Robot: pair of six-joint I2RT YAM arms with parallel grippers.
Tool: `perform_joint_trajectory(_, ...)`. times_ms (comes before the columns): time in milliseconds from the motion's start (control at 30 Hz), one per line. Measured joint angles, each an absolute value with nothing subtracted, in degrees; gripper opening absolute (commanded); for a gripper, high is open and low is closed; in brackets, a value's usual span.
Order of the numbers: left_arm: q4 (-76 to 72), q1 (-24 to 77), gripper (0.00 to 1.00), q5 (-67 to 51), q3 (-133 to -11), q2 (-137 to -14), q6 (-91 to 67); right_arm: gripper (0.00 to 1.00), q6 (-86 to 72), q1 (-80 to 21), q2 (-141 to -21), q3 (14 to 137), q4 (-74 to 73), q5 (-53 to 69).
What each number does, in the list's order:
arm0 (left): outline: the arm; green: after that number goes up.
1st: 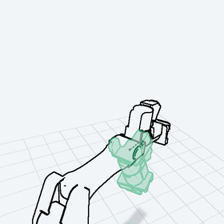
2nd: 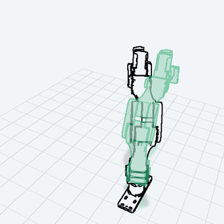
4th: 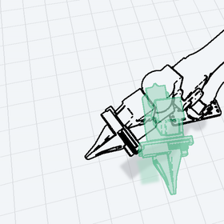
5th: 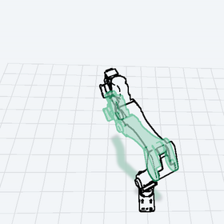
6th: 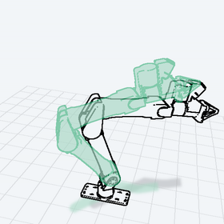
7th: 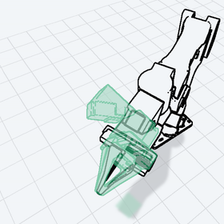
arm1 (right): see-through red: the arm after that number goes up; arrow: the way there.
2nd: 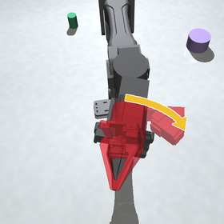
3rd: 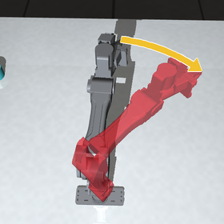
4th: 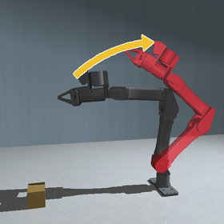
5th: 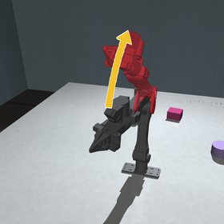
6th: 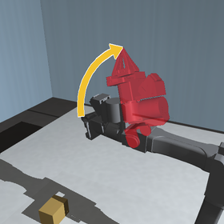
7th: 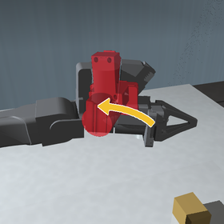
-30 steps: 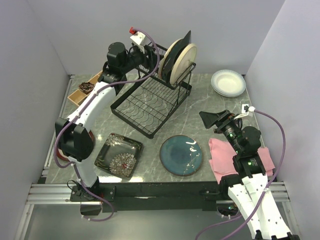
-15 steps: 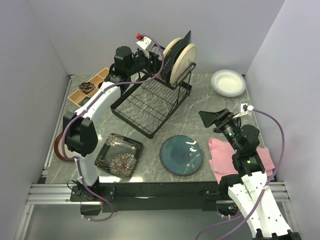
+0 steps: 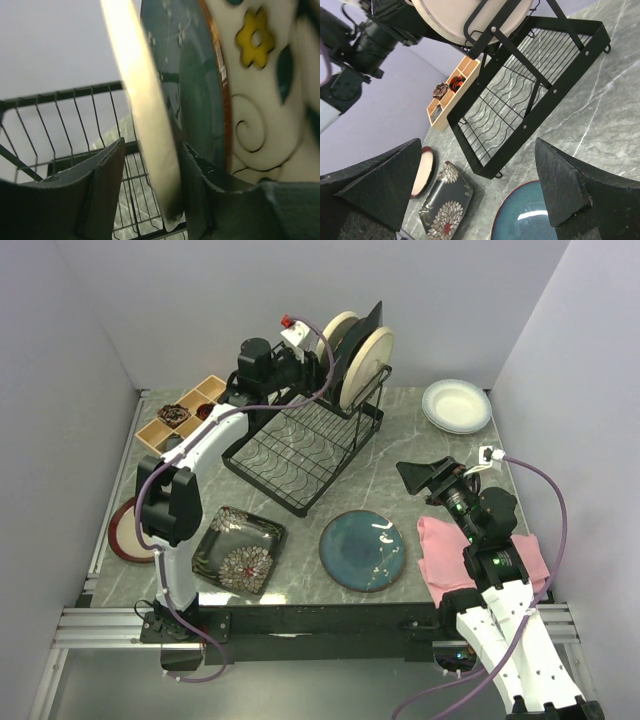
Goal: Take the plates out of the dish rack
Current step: Unload the plate from the dish rack.
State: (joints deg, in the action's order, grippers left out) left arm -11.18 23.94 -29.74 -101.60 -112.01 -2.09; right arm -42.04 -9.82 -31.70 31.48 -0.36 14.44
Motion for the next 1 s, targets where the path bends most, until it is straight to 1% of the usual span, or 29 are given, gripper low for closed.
perform_joint_trajectory(33, -11.18, 23.99, 0.40, -29.85, -101.60, -112.33, -2.09, 1.00, -42.04, -9.87, -31.70, 31.48, -0.36, 14.44)
perform_joint_trajectory(100, -11.11, 24.10, 0.34, -30.59, -101.60, -112.77, -2.20, 1.00, -42.00, -9.89, -31.68, 31.48, -0.36, 14.44)
perform_joint_trajectory(133, -11.09, 24.25, 0.28, -30.70, -101.60, -112.79, -2.04, 1.00, -41.89, -9.89, -31.68, 31.48, -0.36, 14.41)
perform_joint_trajectory(200, -11.16, 24.47, 0.20, -30.72, -101.60, -112.79, -2.13, 1.00, -41.82, -9.89, -31.68, 31.48, -0.36, 14.41)
perform_joint_trajectory(233, -11.11, 24.64, 0.11, -30.57, -101.60, -112.77, -2.28, 1.00, -41.78, -9.89, -31.66, 31.48, -0.36, 14.41)
perform_joint_trajectory(300, -11.03, 24.84, 0.03, -29.32, -101.60, -112.77, -3.05, 1.00, -41.63, -9.89, -31.57, 31.48, -0.36, 14.41)
perform_joint_trajectory(333, -11.07, 24.93, 0.01, -28.60, -101.60, -112.77, -3.66, 1.00, -41.60, -9.89, -31.51, 31.48, -0.36, 14.41)
perform_joint_trajectory(1000, -12.36, 25.21, 0.01, -26.55, -100.60, -112.14, -5.72, 1.00, -41.19, -9.89, -29.63, 31.48, -0.40, 14.37)
